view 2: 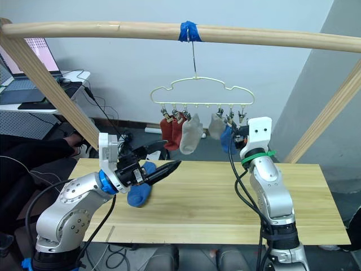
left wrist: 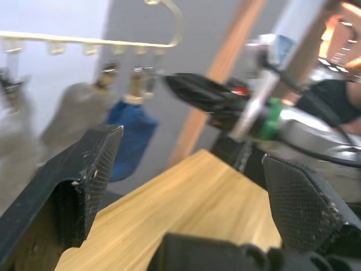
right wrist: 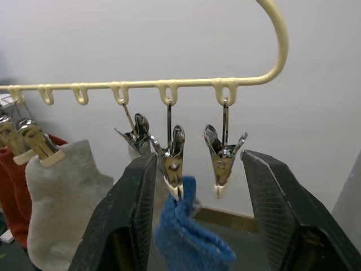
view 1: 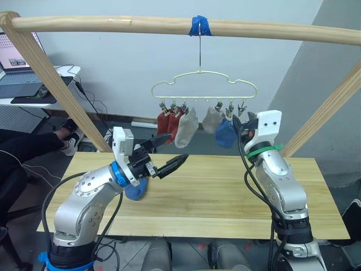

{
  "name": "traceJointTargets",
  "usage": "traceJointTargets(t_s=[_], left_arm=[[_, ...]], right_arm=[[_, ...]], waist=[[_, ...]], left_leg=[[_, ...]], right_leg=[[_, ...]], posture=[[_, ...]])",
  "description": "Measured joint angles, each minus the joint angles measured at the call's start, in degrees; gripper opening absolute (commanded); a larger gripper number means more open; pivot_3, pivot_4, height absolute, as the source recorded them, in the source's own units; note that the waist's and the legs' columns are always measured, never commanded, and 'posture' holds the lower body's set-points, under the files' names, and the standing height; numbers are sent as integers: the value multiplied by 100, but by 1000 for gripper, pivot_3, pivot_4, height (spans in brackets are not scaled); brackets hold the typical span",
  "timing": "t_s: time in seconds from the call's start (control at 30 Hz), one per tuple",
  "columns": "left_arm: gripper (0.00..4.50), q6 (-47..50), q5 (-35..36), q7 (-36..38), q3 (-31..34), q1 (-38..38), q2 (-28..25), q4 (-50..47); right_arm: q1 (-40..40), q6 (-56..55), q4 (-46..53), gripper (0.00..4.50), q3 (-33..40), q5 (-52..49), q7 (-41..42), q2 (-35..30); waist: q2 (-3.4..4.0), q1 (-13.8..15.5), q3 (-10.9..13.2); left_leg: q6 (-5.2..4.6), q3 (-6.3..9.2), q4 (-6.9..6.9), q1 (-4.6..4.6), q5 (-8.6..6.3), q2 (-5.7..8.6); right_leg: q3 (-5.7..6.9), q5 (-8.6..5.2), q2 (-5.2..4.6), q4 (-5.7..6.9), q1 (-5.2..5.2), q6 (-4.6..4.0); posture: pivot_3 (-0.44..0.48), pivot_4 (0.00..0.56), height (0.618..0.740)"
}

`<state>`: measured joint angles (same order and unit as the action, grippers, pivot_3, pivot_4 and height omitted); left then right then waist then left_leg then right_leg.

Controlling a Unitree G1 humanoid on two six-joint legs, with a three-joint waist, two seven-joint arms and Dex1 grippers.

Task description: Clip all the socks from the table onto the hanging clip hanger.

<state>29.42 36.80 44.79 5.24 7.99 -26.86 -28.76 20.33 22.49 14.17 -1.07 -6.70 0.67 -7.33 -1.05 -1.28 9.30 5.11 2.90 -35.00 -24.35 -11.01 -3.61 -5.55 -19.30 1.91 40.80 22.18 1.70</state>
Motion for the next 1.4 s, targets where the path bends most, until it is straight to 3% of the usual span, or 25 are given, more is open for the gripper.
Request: traceJointTargets(t_s=[1.4], left_arm=[[4500, -140, 86, -43, -98, 56, -112, -131]], right_arm=[[954, -699, -1676, 2469, 449, 541, -824, 619]], waist=[[2, 133, 1]], left_leg=[[-1, -1, 3, -1, 0, -1]], right_leg=[[-1, 1, 0, -3, 2, -3]], posture=[[162, 150, 740]])
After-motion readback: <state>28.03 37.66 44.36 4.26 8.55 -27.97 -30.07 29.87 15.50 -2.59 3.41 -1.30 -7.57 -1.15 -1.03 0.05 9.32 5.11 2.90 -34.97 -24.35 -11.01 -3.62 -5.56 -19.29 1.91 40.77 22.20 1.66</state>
